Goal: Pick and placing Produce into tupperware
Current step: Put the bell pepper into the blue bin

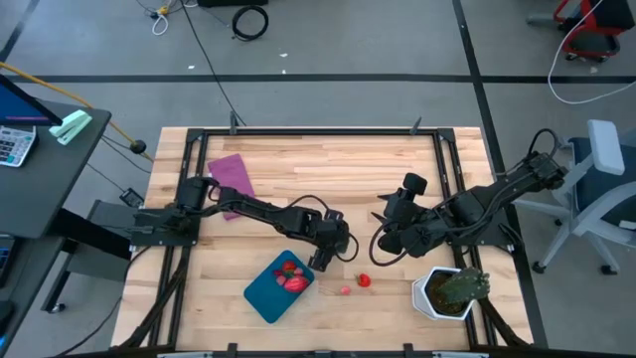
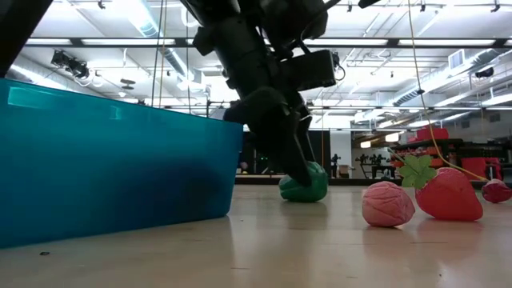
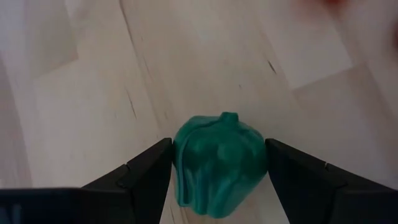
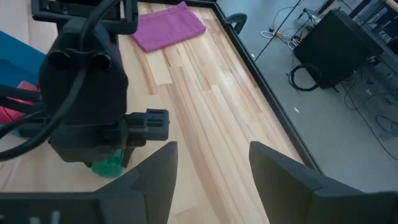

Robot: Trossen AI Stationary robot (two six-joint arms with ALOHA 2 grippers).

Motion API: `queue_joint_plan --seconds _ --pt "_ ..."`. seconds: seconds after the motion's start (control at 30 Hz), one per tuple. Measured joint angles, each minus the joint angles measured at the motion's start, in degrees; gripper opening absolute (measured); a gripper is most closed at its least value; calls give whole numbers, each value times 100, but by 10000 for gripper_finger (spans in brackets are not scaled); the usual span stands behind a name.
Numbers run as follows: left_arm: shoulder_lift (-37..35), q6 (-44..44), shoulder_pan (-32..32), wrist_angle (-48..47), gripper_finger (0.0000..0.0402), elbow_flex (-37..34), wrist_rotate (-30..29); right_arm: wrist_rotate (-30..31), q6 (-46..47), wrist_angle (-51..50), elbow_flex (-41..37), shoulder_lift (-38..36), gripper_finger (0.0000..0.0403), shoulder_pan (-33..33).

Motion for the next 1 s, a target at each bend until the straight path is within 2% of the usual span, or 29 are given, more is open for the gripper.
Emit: queue_joint_plan --seconds 0.3,0.63,1.0 --pt "88 -61 0 9 259 -3 2 -1 -10 2 0 0 208 0" --pt "86 -55 0 62 227 -4 -8 1 -9 3 0 0 208 0" --pt "-215 275 -19 -182 227 -7 -451 1 -9 1 0 0 208 0"
